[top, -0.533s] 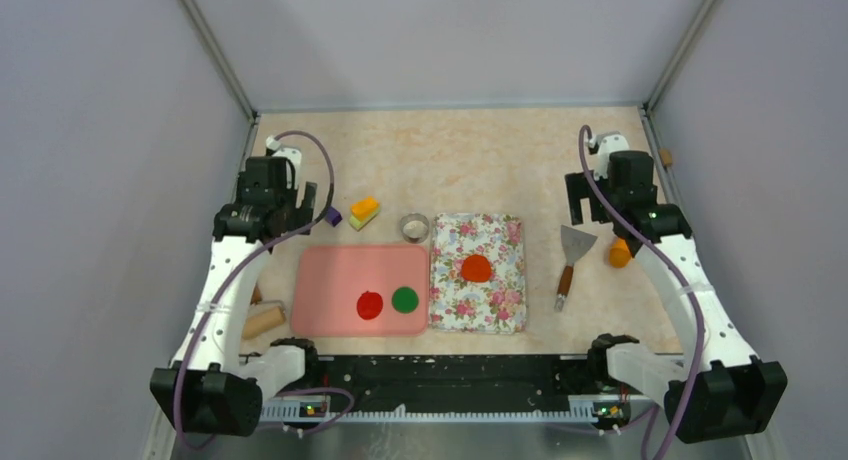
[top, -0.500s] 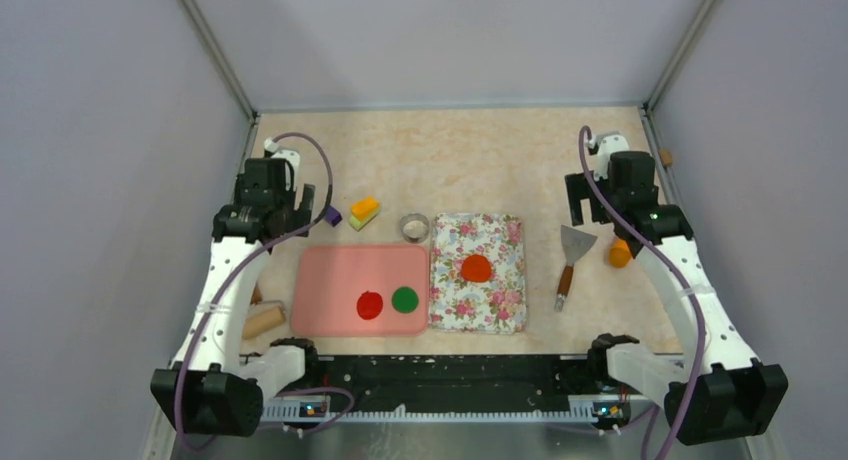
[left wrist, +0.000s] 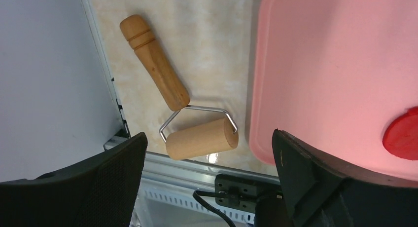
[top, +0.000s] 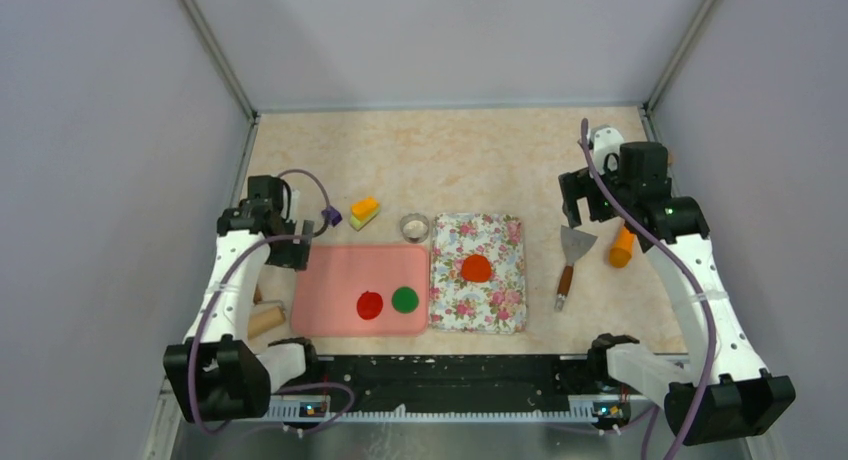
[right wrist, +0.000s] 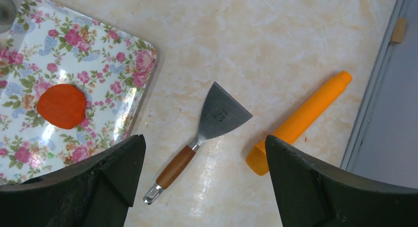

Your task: Roll out the dumpling wrappers from the dough

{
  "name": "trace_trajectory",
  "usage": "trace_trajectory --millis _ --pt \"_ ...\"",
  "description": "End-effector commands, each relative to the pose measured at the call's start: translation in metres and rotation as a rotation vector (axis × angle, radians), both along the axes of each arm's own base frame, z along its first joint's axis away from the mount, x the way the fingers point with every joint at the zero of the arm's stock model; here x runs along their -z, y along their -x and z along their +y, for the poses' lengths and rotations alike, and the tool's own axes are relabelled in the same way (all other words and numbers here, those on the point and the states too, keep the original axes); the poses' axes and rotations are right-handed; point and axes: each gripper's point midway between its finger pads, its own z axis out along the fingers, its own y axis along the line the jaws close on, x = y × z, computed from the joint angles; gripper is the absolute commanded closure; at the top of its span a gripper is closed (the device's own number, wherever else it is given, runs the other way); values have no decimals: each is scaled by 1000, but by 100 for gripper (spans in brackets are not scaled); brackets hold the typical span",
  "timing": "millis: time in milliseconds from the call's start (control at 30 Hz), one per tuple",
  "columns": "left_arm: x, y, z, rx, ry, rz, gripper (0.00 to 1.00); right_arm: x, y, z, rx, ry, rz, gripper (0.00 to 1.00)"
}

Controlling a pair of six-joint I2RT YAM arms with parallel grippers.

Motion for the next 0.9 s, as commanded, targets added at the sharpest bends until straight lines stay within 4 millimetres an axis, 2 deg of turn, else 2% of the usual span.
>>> trace_trajectory --millis 0,233,333,433,567,733,867 --pt "-10 -13 14 -117 70 -54 1 -14 -1 7 -27 -35 -17 7" --pt "10 5 76 -487 96 76 6 -13 1 7 -29 -33 -11 9" --pt "19 10 93 -594 112 113 7 -13 1 9 -42 -42 -5 9" --pt "28 12 105 -628 126 93 12 -14 -2 13 -58 -56 0 10" --pt "40 19 112 -535 103 96 19 -16 -6 14 -57 -58 1 11" --pt "55 29 106 -447 109 99 20 -13 -5 14 -53 -58 10 11" --pt "69 27 104 -421 129 93 21 -12 -5 15 -57 -66 18 12"
